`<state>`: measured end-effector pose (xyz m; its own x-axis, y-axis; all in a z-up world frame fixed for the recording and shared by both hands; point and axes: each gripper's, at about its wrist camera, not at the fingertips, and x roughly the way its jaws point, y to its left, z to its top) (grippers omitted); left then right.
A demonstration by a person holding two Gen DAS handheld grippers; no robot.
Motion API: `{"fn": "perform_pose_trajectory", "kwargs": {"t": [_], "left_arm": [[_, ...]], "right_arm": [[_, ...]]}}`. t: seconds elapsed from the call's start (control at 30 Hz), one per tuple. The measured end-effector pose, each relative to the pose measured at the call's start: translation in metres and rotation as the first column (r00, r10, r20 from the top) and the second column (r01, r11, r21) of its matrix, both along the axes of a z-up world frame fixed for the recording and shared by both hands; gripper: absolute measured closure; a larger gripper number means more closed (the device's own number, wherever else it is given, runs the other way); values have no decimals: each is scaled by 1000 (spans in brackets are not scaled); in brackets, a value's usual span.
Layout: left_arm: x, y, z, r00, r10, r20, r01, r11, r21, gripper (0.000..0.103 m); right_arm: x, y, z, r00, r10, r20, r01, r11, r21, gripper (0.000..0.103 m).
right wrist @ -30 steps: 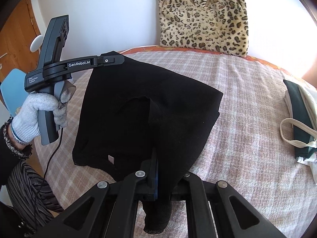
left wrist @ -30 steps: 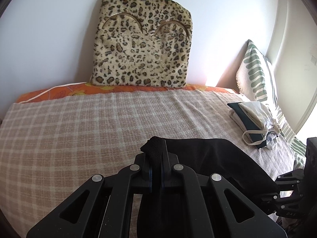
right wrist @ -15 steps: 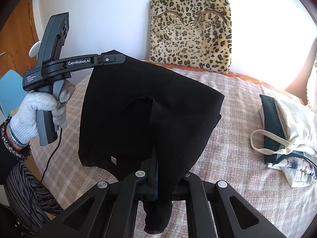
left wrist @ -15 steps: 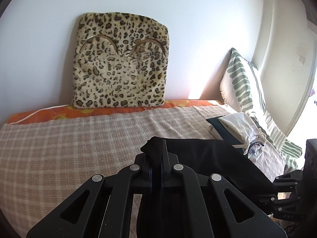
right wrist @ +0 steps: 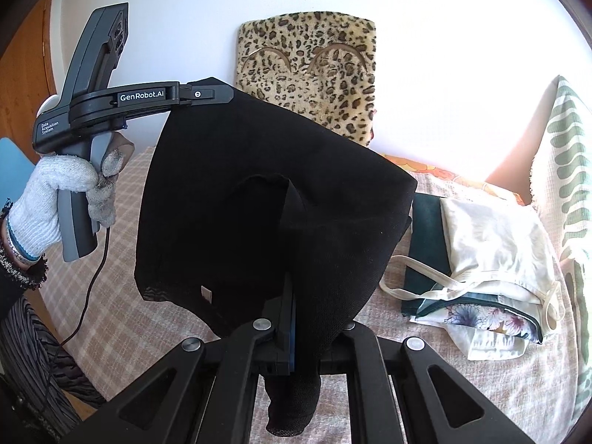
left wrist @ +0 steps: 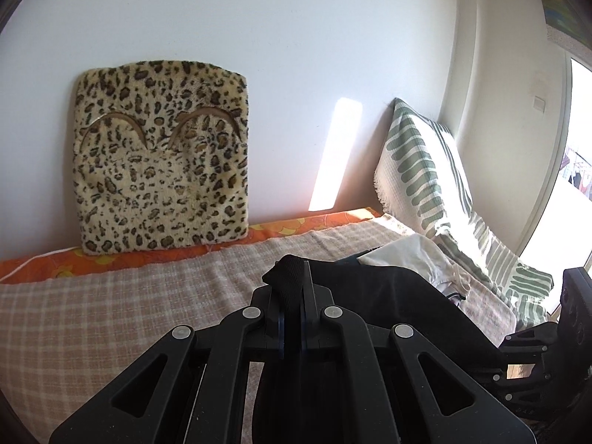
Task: Fold small clothes
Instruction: 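Carry the folded shirt with both grippers onto the clothes stack by the pillow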
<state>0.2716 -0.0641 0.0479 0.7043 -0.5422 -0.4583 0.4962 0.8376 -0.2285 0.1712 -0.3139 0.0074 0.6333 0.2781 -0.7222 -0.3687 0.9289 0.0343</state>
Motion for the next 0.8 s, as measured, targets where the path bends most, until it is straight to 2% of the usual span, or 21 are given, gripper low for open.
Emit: {"fn": "perform_pose_trajectory", "kwargs": {"t": [0.33, 0.57, 0.8], "left_arm": [[15, -80, 13, 997, -72, 23, 72, 997, -23, 99], [30, -136, 7, 992, -124, 14, 124, 991, -39, 99], [46, -180, 3, 990, -141, 4, 141, 988, -62, 99]], "right_arm": [[1, -74, 8, 996, -84, 43, 87, 993, -84, 100], [6, -131, 17, 986, -156, 64, 164, 976, -146, 100], [19, -168, 19, 978, -191, 84, 205, 958, -202, 100]]}}
